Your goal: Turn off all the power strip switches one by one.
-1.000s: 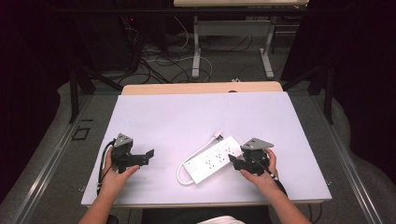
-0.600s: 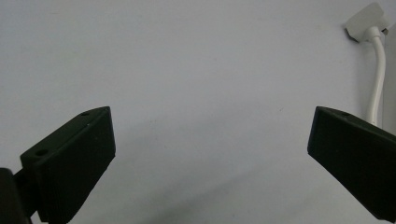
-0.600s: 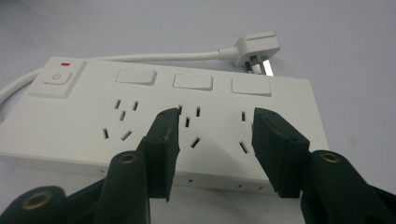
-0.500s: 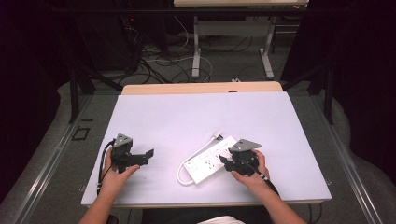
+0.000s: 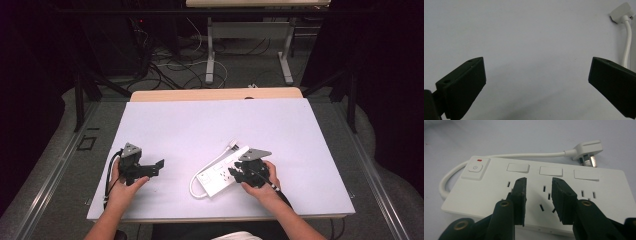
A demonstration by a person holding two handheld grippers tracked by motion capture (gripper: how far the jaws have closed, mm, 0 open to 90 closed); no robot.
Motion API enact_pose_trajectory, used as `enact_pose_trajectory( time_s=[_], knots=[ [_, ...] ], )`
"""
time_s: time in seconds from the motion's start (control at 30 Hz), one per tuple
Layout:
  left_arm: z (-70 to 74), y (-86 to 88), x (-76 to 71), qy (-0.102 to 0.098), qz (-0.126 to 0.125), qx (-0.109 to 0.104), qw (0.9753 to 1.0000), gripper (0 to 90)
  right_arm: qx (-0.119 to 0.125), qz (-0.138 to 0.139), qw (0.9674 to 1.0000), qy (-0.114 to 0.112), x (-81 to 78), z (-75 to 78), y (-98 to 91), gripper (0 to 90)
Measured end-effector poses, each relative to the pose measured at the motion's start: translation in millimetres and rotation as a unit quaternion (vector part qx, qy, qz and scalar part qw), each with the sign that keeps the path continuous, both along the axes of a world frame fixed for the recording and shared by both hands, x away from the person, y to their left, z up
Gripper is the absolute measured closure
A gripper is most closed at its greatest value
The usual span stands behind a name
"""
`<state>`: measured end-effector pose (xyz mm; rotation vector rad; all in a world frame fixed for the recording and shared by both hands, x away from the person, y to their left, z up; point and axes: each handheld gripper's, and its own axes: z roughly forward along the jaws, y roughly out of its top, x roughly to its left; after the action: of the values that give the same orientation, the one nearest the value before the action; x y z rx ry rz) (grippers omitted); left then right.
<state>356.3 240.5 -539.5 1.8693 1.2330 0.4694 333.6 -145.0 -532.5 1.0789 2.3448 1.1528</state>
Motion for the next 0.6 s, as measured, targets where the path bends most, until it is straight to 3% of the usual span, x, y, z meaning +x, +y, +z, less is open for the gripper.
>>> enact_pose_trajectory(
  time_s=[0.3, 0.47, 0.6],
  knots=[
    [0.1, 0.4, -0.1, 0.0, 0.0, 0.0, 1.0, 1.2, -0.01, 0.027, 0.9995, 0.012, 0.6, 0.1, 14.0, 75.9],
    [0.3, 0.8, -0.1, 0.0, 0.001, 0.0, 1.0, 1.4, -0.005, 0.037, 0.9993, 0.005, 0.6, -0.9, 23.0, 82.8],
    [0.2, 1.2, 0.1, -0.002, 0.001, 0.0, 1.0, 1.4, -0.005, 0.046, 0.9988, 0.014, -0.3, 1.5, 29.8, 89.7]
  ],
)
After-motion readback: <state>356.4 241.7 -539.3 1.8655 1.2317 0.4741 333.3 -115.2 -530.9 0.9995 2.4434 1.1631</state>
